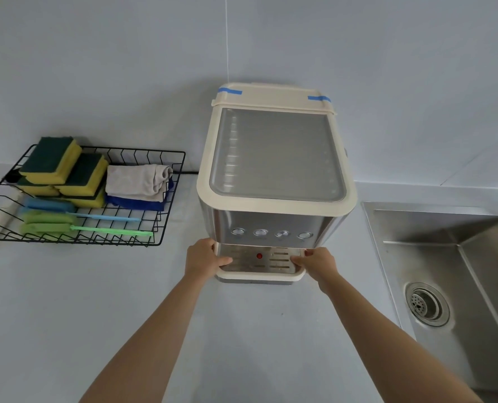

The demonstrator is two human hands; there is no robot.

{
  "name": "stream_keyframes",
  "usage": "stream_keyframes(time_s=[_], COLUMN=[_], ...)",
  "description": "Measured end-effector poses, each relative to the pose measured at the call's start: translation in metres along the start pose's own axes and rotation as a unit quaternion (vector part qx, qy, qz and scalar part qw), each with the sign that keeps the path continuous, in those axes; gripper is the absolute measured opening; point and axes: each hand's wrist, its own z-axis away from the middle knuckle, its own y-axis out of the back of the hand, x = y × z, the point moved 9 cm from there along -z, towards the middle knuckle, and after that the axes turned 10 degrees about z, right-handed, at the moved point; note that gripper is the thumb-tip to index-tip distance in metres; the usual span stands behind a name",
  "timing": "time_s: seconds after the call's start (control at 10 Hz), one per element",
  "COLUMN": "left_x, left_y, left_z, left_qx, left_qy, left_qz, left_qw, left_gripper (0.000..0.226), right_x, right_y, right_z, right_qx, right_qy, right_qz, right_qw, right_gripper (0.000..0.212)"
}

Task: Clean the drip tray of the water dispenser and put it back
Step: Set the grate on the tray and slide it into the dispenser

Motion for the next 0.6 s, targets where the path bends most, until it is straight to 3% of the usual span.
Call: stream_keyframes(time_s=[0.1, 0.2, 0.3, 0.4, 0.5, 0.6], left_x=[-0.002, -0.0011, -0.0011, 0.0005, -0.0016, -0.0019], left_y=[0.001, 0.0008, 0.0018, 0.0027, 0.0027, 0.0039], left_z=[-0.0023, -0.0016, -0.0009, 0.0013, -0.0012, 0.0003], left_qx=[0.004, 0.005, 0.015, 0.013, 0.007, -0.002], left_qy=[0.027, 0.041, 0.048, 0.039, 0.028, 0.015], left_qz=[0.027, 0.04, 0.038, 0.023, 0.035, 0.063], left_qw=[0.999, 0.998, 0.998, 0.999, 0.999, 0.998], left_gripper=[0.029, 0.038, 0.049, 0.046, 0.029, 0.023], right_x=[0.0002, 0.0007, 0.0012, 0.0033, -0.0005, -0.0024], right_y=[0.0001, -0.0011, -0.0009, -0.0021, -0.0009, -0.0003], right_z=[-0.0042, -0.0065, -0.0072, -0.0081, -0.005, 0.0016], right_qx=[-0.002, -0.009, -0.008, -0.012, -0.012, -0.012], right_qy=[-0.013, -0.012, -0.008, -0.005, 0.016, 0.038], right_qz=[-0.011, -0.007, -0.016, -0.016, -0.034, -0.053], right_qw=[1.0, 1.0, 1.0, 1.0, 0.999, 0.998], right_gripper=[0.017, 0.013, 0.023, 0.015, 0.03, 0.018])
